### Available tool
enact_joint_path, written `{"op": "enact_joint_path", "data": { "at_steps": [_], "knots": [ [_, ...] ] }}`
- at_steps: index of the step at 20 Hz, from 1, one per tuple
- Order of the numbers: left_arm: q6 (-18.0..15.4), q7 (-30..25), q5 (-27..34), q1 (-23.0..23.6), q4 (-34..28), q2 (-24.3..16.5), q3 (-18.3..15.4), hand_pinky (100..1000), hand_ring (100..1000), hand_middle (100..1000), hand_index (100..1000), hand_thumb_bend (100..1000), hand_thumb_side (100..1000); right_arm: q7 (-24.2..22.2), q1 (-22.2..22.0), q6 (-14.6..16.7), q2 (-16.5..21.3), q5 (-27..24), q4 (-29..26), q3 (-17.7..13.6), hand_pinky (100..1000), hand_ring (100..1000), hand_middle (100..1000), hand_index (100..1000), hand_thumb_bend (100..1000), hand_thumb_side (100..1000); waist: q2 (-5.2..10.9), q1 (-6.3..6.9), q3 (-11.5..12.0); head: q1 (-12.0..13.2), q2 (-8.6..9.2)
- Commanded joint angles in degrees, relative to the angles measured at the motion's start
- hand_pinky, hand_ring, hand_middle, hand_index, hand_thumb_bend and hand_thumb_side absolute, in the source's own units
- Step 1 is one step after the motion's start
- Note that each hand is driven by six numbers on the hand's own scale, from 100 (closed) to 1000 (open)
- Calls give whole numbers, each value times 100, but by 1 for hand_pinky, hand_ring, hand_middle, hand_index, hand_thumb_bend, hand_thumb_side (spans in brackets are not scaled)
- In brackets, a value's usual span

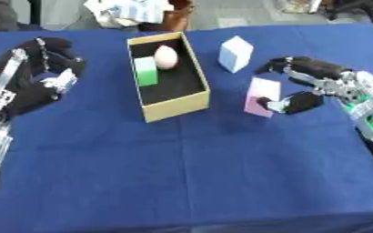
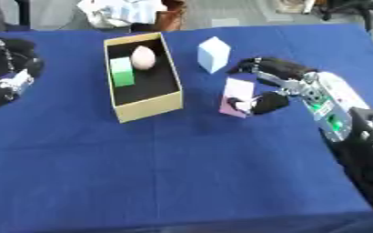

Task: Pick up objects on the table and place them in the box.

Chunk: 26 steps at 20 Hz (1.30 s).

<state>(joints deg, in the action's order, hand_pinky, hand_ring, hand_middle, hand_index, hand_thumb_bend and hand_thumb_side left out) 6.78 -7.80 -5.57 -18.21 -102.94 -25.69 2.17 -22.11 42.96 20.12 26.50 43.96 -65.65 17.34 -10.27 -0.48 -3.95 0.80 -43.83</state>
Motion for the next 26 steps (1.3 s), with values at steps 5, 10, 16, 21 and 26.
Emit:
{"op": "enact_joint_path", "data": {
  "at_steps": [5,10,16,21,26],
  "knots": [
    [-1,-39,38,-33,-46,-77,-57,633,614,605,768,378,466,301,242,-43,-125,568,746,-352,821,884,852,915,299,656,60,-37,45,-54,-29],
    [1,-74,35,-32,-42,-57,-47,633,613,605,769,374,470,468,291,-51,-199,740,1140,-500,819,877,846,913,282,663,50,-22,63,-75,-29],
    [-2,-112,32,-37,-42,-43,-39,633,612,604,770,370,473,496,305,-34,-268,791,1397,-578,802,836,758,903,255,645,49,-3,63,-86,-29],
    [0,-122,42,-32,-32,-34,-39,633,611,604,771,365,476,674,292,-15,-274,675,1357,-610,766,779,566,872,197,559,54,2,63,-86,-29],
    [0,-121,47,-25,-25,-30,-45,635,610,603,771,361,477,924,310,55,-228,342,1036,-557,759,756,505,841,107,492,63,-4,63,-84,-29]
  ]
}}
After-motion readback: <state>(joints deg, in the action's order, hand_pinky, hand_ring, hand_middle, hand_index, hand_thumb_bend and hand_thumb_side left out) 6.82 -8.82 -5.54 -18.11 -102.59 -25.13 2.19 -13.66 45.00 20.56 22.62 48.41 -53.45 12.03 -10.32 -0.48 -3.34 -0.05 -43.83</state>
